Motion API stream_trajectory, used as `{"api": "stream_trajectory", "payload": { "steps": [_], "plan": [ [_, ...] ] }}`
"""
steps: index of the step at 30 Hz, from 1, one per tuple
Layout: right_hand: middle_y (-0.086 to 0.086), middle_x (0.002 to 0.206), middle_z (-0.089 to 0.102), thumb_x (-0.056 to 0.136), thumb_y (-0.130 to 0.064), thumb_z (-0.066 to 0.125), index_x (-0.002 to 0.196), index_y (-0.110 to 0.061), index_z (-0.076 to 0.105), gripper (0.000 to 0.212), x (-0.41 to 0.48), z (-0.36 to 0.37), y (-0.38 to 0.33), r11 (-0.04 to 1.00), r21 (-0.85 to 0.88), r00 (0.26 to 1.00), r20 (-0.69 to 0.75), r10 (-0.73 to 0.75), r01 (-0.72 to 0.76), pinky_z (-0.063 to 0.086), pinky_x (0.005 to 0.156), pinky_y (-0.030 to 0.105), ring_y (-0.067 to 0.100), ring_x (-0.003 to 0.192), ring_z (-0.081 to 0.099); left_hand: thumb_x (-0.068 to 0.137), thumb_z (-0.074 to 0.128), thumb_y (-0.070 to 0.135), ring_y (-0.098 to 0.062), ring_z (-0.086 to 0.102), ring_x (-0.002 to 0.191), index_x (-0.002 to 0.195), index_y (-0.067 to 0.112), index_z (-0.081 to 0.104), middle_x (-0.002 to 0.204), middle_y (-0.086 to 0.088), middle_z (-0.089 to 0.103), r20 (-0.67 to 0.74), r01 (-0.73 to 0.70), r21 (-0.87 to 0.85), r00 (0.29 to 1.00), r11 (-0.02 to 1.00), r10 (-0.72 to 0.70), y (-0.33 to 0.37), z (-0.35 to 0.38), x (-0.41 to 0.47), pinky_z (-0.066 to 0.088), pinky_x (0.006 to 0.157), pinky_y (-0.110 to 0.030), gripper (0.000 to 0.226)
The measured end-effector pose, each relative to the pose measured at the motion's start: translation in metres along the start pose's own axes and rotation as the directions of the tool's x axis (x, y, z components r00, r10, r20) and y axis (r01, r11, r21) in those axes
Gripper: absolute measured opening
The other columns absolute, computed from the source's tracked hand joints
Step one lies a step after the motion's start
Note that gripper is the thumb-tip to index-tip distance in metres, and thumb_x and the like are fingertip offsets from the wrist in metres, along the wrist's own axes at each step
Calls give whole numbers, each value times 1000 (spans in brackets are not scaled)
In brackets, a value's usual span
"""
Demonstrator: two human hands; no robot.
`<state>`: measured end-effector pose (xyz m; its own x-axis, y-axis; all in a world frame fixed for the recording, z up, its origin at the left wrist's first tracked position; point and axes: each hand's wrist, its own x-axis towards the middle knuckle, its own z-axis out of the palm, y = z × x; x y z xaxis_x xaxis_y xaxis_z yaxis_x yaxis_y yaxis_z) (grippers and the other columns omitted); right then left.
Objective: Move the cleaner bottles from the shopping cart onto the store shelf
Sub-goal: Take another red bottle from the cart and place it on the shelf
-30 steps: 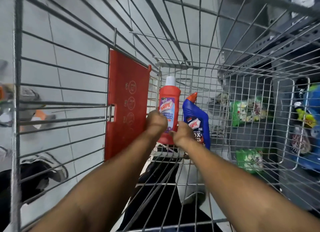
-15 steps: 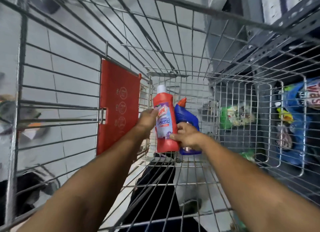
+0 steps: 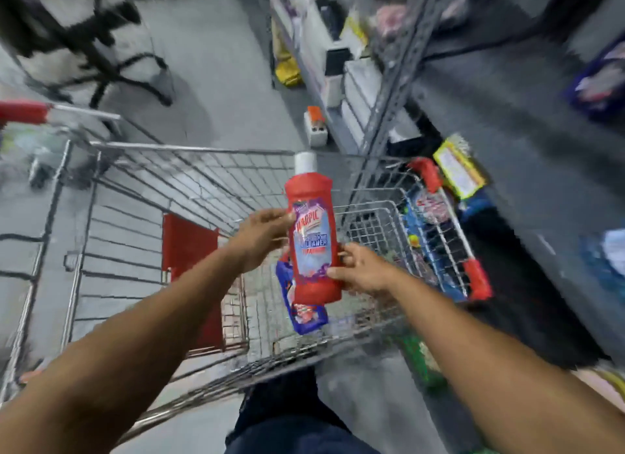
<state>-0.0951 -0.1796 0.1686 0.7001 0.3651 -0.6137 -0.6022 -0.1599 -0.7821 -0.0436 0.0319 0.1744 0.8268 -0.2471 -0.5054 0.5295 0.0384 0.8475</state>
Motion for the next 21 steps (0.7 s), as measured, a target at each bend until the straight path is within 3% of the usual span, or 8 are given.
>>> {"api": "stream_trajectory", "payload": {
  "steps": [3,8,11,13,15,17,19,21],
  "plan": [
    [1,96,63,83,12,56,124,-3,43,46,-54,-12,-15,987,18,982,-110,-156,159,58,66,19,-1,70,67,83,64,18,-11,66,72,85,15,71,76,4,73,110,-141,60,985,988,134,45,41,-31,50,73,-25,8],
    [-1,96,63,82,13,57,121,-4,45,44,-140,-28,-20,932,24,903,-258,-343,361,55,77,19,-3,73,65,79,64,14,-9,70,75,92,16,72,81,6,76,298,-360,135,903,923,309,97,110,-74,58,70,-25,15],
    [0,96,61,80,17,55,115,-5,49,42,-189,-44,-14,882,10,807,-411,-425,470,54,78,20,0,76,64,72,69,20,-13,69,83,104,11,69,93,1,76,425,-458,145,829,877,363,116,163,-87,59,78,-30,33],
    [3,98,60,79,18,56,123,4,44,48,-209,-53,-14,857,-30,724,-521,-453,515,52,79,20,0,78,62,71,76,21,-17,67,92,113,7,64,105,-6,73,491,-519,120,772,847,404,128,195,-92,57,85,-34,46],
    [8,105,62,80,15,58,127,5,41,51,-226,-63,-18,840,-99,631,-615,-473,534,50,77,15,-3,79,62,67,75,29,-13,69,91,111,11,66,102,1,75,561,-558,91,713,825,421,139,225,-96,58,82,-30,48],
    [15,117,61,81,10,60,128,0,42,51,-239,-73,-24,825,-165,554,-669,-496,540,49,78,10,8,92,60,70,68,26,-10,69,88,108,15,68,96,5,76,596,-582,76,677,809,431,149,248,-98,59,76,-28,39],
    [10,118,58,82,7,61,130,-2,41,52,-250,-80,-25,816,-193,506,-700,-504,545,48,78,7,12,100,56,76,65,19,-13,69,89,113,9,66,98,2,76,621,-596,58,650,801,438,155,265,-96,57,74,-27,38],
    [3,115,57,83,6,61,129,-6,43,51,-262,-85,-19,813,-192,473,-731,-492,549,48,81,7,7,100,58,73,73,27,-18,68,93,117,4,63,103,-3,75,648,-600,42,625,799,435,156,278,-96,56,77,-30,50]
  ]
}}
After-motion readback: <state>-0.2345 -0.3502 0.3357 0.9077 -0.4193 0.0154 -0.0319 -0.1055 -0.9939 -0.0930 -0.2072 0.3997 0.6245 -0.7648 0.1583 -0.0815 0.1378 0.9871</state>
